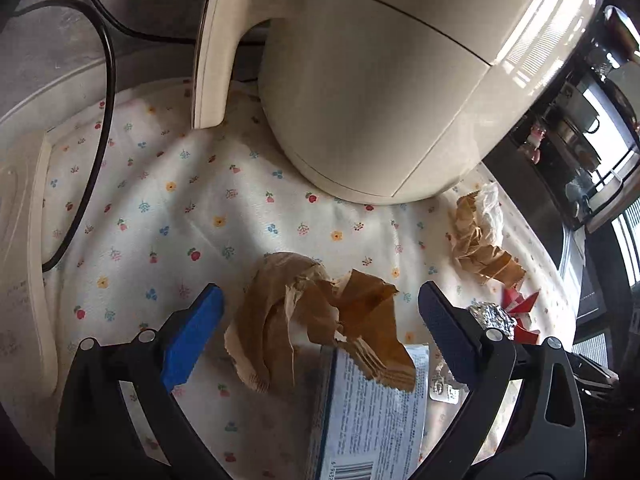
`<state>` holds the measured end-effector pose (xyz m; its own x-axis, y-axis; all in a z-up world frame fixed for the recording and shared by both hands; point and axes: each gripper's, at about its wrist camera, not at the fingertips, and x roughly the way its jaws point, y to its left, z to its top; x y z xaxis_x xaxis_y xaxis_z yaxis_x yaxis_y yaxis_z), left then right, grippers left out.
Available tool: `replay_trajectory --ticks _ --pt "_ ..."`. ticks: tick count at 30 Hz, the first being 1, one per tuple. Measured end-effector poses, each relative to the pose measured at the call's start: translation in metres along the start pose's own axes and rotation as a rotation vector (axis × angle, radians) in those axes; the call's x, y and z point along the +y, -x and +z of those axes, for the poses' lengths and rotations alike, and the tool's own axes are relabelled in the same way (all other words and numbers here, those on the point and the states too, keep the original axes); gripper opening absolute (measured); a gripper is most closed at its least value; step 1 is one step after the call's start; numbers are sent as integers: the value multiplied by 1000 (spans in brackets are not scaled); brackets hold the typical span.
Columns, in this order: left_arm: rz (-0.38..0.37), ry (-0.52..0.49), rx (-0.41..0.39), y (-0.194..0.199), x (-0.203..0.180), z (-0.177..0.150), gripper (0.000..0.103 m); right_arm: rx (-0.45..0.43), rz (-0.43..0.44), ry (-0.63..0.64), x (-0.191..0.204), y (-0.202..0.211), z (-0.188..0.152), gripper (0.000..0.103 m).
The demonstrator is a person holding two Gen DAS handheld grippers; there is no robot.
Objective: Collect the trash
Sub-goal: 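Grasp the brown paper wrapper with the left tool while the right tool grasps the red paper packet, then carry the brown wrapper and red packet over the trash bin and open both tools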
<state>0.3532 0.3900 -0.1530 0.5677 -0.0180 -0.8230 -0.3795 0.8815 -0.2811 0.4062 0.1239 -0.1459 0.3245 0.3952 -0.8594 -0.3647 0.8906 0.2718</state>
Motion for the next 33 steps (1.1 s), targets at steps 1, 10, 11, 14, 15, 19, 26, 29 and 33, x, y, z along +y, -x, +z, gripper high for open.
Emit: replay_trajectory --ticks 1,10,11,14,15,19,26,29,33 --pt "-5 18 9 -3 2 1 96 1 1 0 1 -3 0 71" --pt "-45 40 28 2 8 -1 29 -38 4 32 5 -9 -1 22" --pt "-44 33 22 6 6 -2 26 -43 20 33 4 -6 -2 22" --pt "-34 5 -32 27 -3 -8 25 -71 58 29 1 9 -8 22" --pt "-34 0 -49 33 -6 -9 25 -78 73 28 0 14 -10 22" --pt "-18 -8 -131 64 -22 -18 25 -98 116 58 -5 36 -19 22" --pt "-41 -16 -287 122 -66 -44 23 -167 153 59 -48 92 -41 22" --pt "-50 -32 -311 135 -95 -60 20 -175 162 38 -76 113 -53 22" --pt "-103 -54 -328 147 -147 -92 19 -180 154 30 -116 144 -79 22"
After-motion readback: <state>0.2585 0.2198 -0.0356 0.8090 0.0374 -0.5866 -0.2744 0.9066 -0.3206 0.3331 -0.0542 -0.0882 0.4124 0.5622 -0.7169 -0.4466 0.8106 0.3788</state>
